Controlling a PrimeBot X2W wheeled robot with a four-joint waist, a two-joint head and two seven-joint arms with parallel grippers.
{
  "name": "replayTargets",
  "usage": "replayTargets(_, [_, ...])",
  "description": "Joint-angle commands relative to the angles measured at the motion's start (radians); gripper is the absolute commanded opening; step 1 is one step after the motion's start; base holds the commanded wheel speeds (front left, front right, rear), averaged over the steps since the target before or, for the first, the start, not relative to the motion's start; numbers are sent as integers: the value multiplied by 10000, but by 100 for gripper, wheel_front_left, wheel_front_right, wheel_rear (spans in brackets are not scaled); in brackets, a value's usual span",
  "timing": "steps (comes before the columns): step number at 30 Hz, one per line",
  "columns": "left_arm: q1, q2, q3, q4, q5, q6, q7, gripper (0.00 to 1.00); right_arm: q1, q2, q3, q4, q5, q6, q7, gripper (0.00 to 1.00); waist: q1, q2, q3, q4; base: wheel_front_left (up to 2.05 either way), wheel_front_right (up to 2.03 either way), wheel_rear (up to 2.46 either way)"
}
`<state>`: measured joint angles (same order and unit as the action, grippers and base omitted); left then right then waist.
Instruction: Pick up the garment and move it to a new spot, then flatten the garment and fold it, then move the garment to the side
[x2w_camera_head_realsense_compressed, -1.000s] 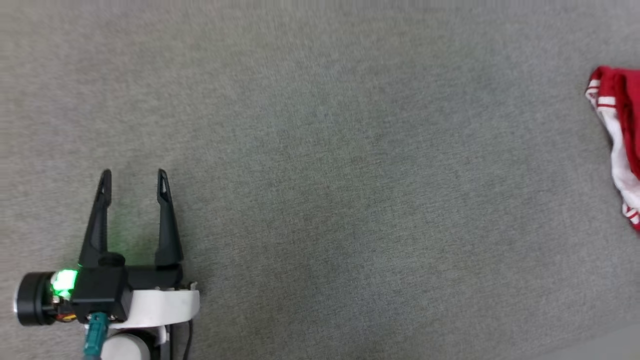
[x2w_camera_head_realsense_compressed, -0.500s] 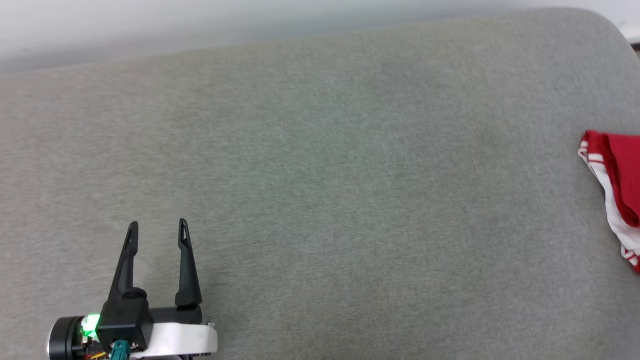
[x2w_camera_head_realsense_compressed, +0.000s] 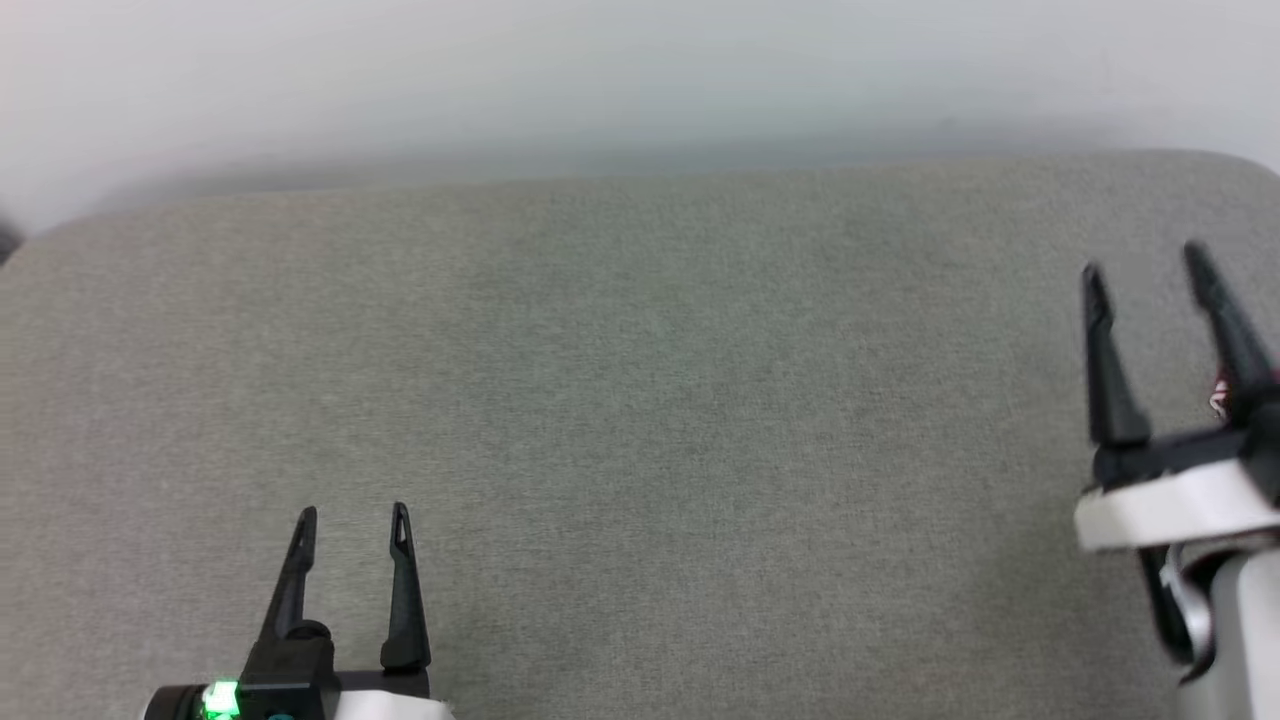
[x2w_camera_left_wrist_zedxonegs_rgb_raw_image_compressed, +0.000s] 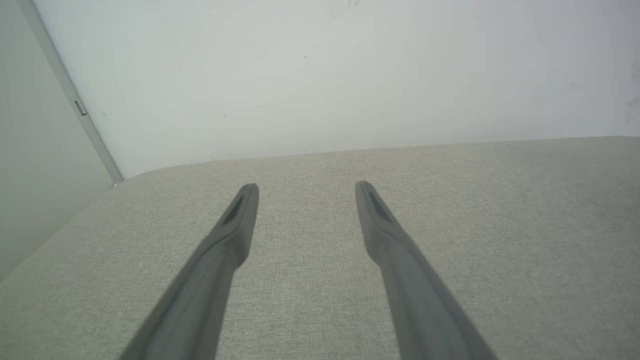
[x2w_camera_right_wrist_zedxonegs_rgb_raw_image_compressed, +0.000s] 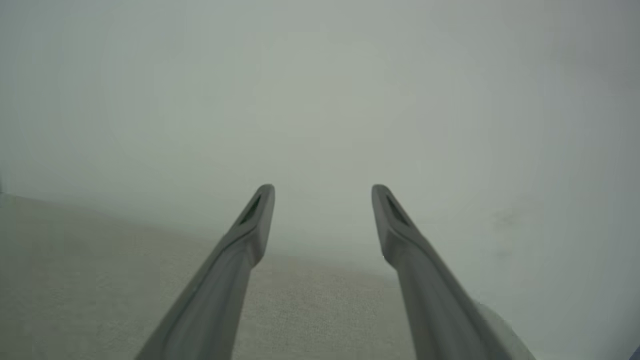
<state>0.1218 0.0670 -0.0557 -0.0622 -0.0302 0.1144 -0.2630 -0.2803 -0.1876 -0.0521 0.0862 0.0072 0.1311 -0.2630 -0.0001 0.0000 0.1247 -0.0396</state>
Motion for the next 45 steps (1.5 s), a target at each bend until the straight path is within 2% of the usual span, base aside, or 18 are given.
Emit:
replayTargets(1, [173,-6,-21,81,78,-40,-19,100,458,210,20,-74,67,-10,-16,100,1,0,-221,190,0,0,0])
replayTargets(7, [310,-30,-69,288,127,-98,-19,100,1840,940,-286,-282,267,-9,-15,100,1,0,-595,356,0,0,0])
replayTargets(12, [435,-41,-118,470,129,-148,-19,100,2804,1230,-459,-496,347,-9,-17,100,1,0,-982,464,0,0,0])
replayTargets(25, [778,-91,-125,687,79,-237,-19,100,4346,1397,-381,-1050,836,-9,-17,100,1,0,-1479,633,0,0,0])
replayTargets(37, [894,-130,19,784,-64,-312,-18,100,4791,1399,-207,-1207,1115,-9,-17,100,1,0,-1597,664,0,0,0])
replayTargets(38, [781,-117,-12,807,-51,-326,1,0,4688,1348,-215,-1128,1096,2,-2,0,1,0,-1598,663,0,0,0])
replayTargets(43, [796,-132,-36,1189,-119,-329,40,0,4712,1350,-191,-759,1116,4,46,0,1,0,-1599,663,0,0,0])
replayTargets(45, [752,-120,-29,1175,-580,-374,102,0,4656,1338,-164,-731,1556,4,114,0,1,0,-1592,659,0,0,0])
